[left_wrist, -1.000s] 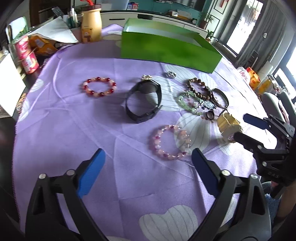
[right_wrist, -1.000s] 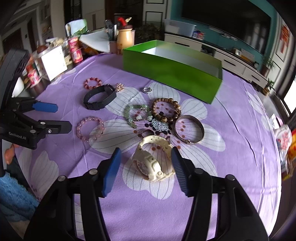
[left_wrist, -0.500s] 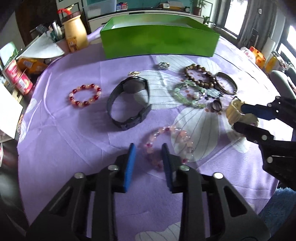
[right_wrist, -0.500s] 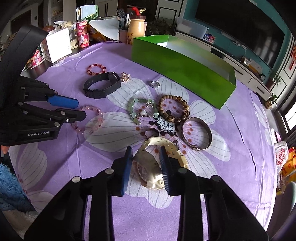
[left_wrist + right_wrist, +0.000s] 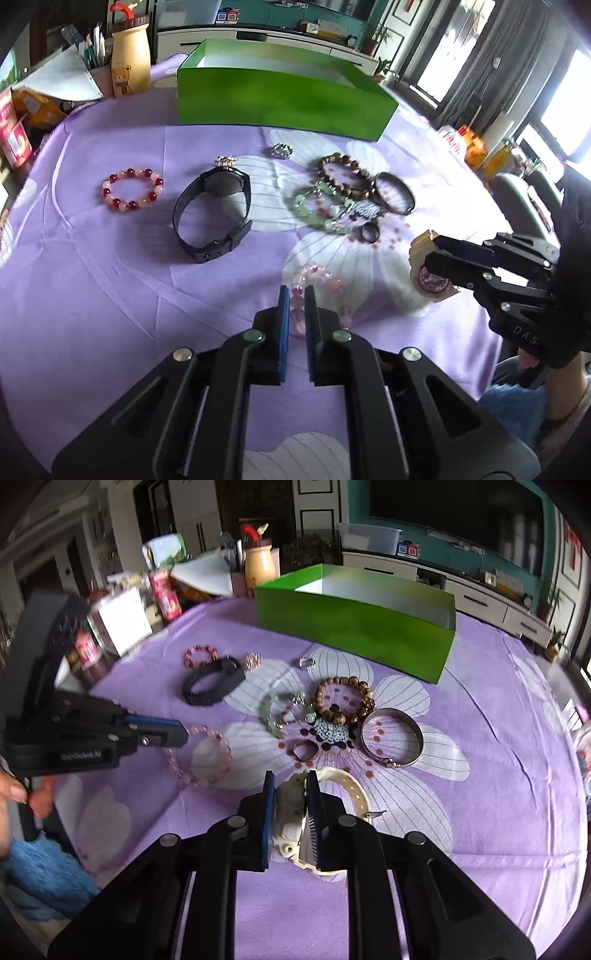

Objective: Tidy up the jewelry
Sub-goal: 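Grasp the cream chunky watch with the right tool while the left tool grasps the pink bead bracelet, then carry both items into the green box and open both tools to release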

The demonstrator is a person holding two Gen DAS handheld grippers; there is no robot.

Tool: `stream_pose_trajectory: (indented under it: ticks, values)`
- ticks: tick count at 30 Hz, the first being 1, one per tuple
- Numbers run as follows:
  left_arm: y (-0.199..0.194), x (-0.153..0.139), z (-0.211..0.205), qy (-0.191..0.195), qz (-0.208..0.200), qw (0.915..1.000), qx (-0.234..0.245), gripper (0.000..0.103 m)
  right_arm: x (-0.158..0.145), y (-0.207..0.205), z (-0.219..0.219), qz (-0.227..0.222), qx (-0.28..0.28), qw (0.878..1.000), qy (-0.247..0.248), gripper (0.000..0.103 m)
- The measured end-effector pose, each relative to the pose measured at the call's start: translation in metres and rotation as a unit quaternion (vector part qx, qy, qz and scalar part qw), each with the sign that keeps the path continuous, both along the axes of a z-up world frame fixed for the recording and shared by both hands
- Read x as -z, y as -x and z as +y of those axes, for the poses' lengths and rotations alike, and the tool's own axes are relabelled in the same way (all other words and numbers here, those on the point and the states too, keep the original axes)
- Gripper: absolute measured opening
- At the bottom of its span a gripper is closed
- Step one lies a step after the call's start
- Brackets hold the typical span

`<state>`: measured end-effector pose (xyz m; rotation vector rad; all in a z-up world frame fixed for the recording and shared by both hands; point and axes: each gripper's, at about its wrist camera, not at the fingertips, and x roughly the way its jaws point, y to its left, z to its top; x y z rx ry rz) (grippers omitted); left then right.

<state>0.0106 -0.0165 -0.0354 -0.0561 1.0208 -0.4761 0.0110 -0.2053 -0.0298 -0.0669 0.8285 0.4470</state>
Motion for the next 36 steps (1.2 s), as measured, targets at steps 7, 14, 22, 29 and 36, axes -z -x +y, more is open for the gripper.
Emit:
stream_pose_trajectory:
  ticks: [7,14,22,29,36]
  values:
    - [-0.002,-0.033,0.002,0.032,-0.034,0.9989,-0.002,0.007,-0.033,-0.002,-0.023,-0.023,0.023,0.995,-0.097,0.017]
    - [-0.042,-0.071,0.006,0.059,-0.048,0.9969,-0.018,0.007,-0.061,-0.035,-0.025,-0.053,0.038,0.992,-0.111,0.017]
    - [-0.13,-0.111,-0.006,0.048,-0.076,0.995,-0.043,0.007,-0.088,-0.105,-0.021,-0.084,0.053,0.99,-0.103,0.017]
    - [-0.221,-0.101,-0.029,0.041,-0.075,0.9942,-0.065,0.007,-0.081,-0.189,-0.02,-0.074,0.085,0.99,-0.08,0.017]
    - [-0.276,-0.056,-0.045,0.009,-0.04,0.9964,-0.075,0.008,-0.057,-0.239,-0.025,-0.046,0.113,0.991,-0.064,0.018]
